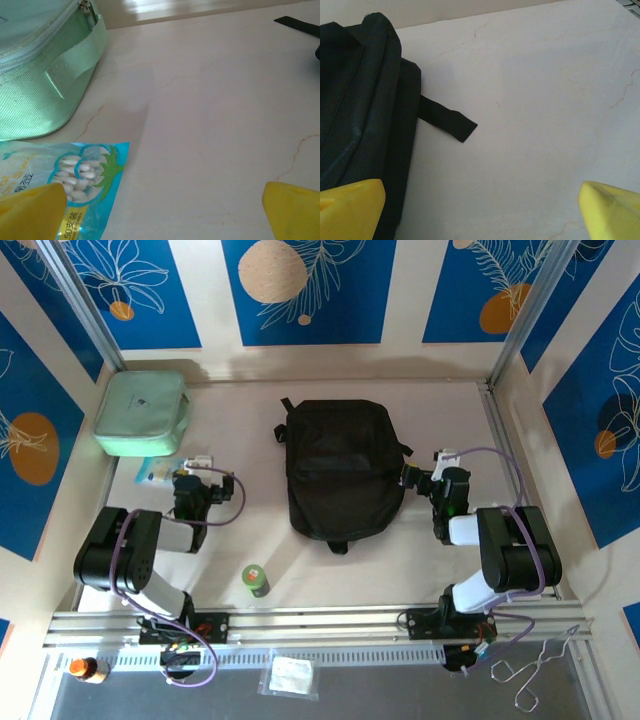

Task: Pack the student bag
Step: Reset both arms

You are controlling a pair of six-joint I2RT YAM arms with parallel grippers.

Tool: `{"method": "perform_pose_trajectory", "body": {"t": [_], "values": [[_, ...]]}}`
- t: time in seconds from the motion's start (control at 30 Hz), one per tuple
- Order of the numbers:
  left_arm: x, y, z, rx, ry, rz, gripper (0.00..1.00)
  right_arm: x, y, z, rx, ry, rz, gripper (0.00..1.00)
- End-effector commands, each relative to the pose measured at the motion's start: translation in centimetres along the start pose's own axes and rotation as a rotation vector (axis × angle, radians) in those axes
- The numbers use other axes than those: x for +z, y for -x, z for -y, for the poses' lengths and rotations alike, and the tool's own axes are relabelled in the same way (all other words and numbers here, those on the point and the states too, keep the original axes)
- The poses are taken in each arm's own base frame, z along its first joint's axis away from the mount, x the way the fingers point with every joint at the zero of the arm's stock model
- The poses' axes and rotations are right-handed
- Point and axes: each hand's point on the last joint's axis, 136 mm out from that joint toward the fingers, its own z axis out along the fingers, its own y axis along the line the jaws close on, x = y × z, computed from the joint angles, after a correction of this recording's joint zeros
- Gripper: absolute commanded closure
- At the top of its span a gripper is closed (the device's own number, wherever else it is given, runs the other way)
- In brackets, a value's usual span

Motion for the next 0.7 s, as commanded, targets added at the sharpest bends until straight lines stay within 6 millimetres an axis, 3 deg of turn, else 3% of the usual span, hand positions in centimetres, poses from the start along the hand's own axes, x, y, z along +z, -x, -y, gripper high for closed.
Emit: {"method": "perform_pose_trajectory", "body": {"t": [0.0, 0.67], "values": [[0.37, 1.15, -1.32, -0.023, 0.062, 0.033, 0.00, 0.56, 1.55, -0.08, -0.028, -0.016, 0.034, 0.01], [0.52, 1.12, -1.07, -0.021, 0.045, 0.026, 0.00, 0.56, 1.44, -0.10, -0.028, -0.015, 0.029, 0.01]]}}
